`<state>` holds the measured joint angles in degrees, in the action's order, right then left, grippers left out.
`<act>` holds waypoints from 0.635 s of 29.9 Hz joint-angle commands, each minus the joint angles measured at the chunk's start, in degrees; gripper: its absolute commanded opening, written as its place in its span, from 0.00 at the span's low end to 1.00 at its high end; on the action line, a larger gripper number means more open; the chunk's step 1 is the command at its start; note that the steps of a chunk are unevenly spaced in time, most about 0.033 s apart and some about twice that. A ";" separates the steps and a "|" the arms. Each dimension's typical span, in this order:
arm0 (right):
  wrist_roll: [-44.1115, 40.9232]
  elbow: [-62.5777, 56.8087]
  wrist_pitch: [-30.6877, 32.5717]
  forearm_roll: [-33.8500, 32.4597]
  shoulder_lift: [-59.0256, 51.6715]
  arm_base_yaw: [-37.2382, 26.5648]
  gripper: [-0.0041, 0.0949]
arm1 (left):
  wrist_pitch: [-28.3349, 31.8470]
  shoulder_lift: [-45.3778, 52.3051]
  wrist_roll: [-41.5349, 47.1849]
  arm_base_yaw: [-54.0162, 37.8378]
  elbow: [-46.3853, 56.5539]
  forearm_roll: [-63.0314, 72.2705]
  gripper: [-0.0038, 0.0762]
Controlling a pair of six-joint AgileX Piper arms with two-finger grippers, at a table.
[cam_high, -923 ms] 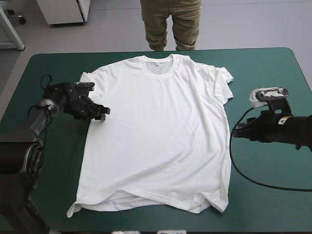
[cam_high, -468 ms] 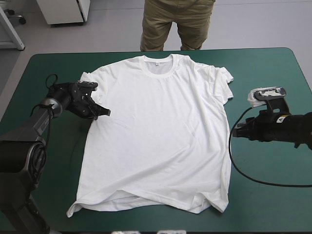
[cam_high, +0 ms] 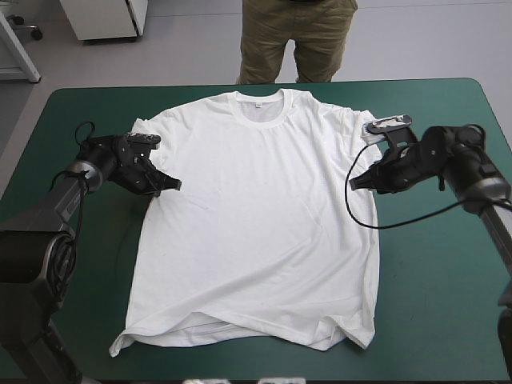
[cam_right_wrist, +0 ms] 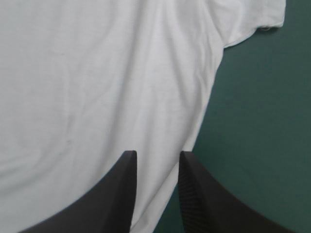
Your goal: Fold the cloth
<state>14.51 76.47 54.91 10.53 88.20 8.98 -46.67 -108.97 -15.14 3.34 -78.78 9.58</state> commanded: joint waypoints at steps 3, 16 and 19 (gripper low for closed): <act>-1.86 6.94 -0.90 -4.85 7.07 0.89 0.45 | -2.08 0.01 0.30 0.73 0.16 1.31 0.04; -4.41 14.14 -4.62 -5.00 22.29 0.89 0.55 | -1.71 0.01 -0.15 0.73 0.16 1.31 0.04; -4.95 14.14 -4.09 -5.00 24.15 0.89 0.50 | -1.71 0.01 -0.15 0.73 0.16 1.31 0.04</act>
<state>9.90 88.99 51.39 5.41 113.70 9.90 -46.67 -108.97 -15.44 3.34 -78.82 9.58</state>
